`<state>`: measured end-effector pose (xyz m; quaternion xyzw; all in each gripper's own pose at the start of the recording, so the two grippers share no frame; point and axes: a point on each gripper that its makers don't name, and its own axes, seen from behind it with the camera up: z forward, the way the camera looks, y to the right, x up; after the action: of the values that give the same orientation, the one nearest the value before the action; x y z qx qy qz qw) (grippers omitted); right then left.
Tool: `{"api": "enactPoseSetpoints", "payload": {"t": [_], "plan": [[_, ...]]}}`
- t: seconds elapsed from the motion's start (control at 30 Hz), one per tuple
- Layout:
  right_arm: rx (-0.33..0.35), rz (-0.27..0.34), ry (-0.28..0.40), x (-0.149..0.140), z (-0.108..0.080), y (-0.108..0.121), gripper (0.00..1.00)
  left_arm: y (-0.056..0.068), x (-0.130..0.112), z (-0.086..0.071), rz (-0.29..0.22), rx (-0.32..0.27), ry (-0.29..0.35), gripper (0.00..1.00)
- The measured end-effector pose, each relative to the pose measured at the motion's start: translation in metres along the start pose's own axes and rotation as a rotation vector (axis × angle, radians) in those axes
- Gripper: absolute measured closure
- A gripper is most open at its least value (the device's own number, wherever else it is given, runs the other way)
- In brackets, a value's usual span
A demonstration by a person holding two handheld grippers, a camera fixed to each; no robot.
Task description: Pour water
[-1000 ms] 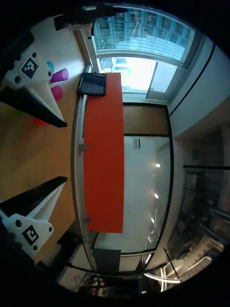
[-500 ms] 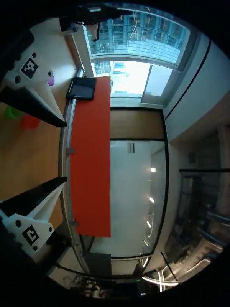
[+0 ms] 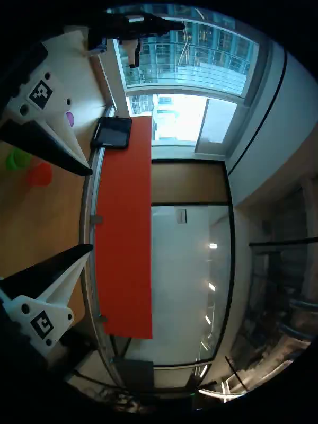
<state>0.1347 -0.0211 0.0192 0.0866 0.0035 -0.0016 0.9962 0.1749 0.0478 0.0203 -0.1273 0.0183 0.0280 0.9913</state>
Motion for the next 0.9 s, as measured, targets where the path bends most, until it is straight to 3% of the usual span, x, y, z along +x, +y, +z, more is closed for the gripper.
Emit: {"api": "enactPoseSetpoints", "payload": {"t": [0.43,0.9], "plan": [[0.199,-0.059,-0.019,0.004,-0.002,-0.043,0.01,0.04,-0.002,0.007,-0.005,-0.173,0.004,0.03],[0.301,-0.062,-0.044,0.001,-0.003,-0.067,0.01,0.057,-0.02,0.012,0.01,-0.262,-0.027,0.03]]}}
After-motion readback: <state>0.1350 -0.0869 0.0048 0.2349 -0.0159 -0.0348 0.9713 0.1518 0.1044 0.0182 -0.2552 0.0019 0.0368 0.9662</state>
